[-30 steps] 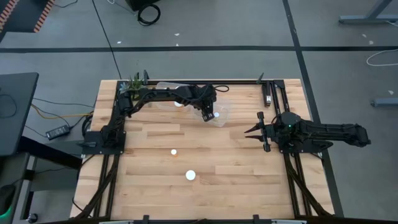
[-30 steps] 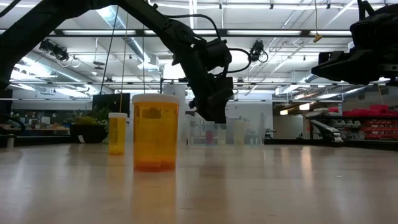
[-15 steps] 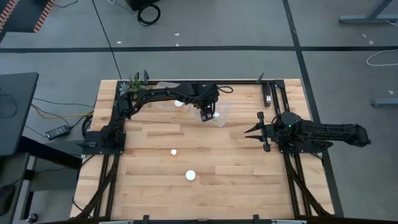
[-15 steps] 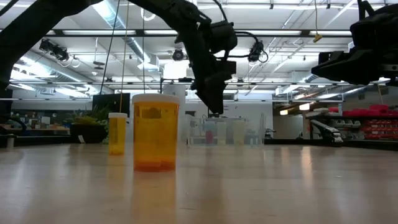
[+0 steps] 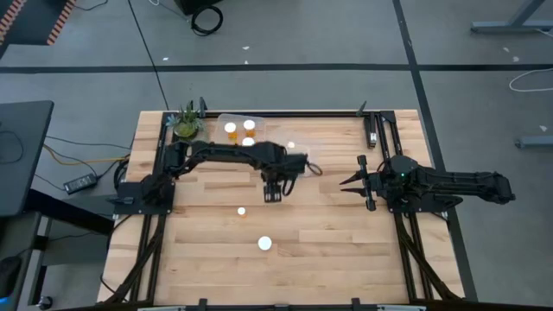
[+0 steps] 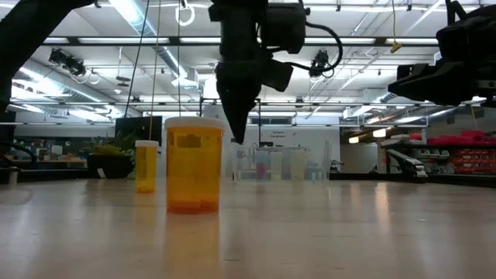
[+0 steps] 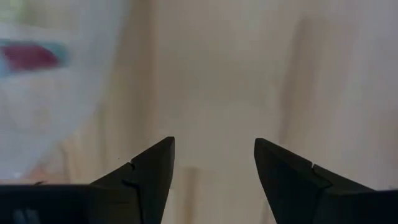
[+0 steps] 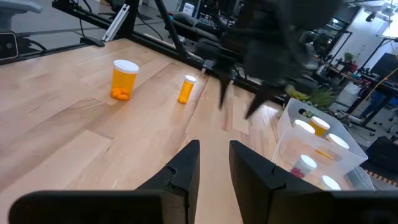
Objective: Pick and place medicine bottles into bin by pill shape (circle, oval)
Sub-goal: Put the small orange pill bottle into the right transparent bin
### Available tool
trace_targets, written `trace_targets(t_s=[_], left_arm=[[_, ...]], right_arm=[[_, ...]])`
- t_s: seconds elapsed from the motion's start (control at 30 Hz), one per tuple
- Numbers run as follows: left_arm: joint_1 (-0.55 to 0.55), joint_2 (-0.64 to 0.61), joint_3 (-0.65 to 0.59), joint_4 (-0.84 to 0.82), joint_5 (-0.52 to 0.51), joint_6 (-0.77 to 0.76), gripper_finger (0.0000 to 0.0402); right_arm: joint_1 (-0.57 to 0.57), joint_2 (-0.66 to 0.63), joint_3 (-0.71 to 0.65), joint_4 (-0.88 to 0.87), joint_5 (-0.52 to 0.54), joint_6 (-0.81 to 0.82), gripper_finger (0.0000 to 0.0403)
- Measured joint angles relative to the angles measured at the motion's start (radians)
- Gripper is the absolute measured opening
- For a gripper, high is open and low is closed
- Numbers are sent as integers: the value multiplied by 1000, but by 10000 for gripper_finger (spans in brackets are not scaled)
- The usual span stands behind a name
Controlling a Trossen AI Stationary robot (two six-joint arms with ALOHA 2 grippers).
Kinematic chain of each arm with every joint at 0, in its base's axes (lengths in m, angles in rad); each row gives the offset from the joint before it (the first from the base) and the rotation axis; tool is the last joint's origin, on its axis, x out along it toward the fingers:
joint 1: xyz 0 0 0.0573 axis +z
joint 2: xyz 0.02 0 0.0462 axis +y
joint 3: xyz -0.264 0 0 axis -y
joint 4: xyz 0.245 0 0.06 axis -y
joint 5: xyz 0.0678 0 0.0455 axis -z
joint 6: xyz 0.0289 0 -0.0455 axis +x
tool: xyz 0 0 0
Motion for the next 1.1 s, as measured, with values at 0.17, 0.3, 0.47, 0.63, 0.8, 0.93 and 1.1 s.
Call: trace_targets(t_s=[0.17, 0.3, 0.47, 0.63, 0.8, 0.93, 1.1], left_arm=[[-76, 0, -17, -55, 1, -50, 231], [-119, -32, -88, -70, -1, -98, 231], [-136, -148, -258, 14, -16, -183, 231], [-136, -283, -412, 159, -18, -280, 231], [-156, -382, -541, 242, -16, -401, 231], [-182, -420, -606, 321, -14, -496, 233], [-210, -431, -621, 353, -14, -569, 252]], right_arm=[[0, 0, 0, 0, 0, 0, 93], [0, 0, 0, 0, 0, 0, 93], [0, 0, 0, 0, 0, 0, 93], [0, 0, 0, 0, 0, 0, 93], [0, 0, 0, 0, 0, 0, 93], [0, 0, 0, 0, 0, 0, 93], [0, 0, 0, 0, 0, 0, 93]])
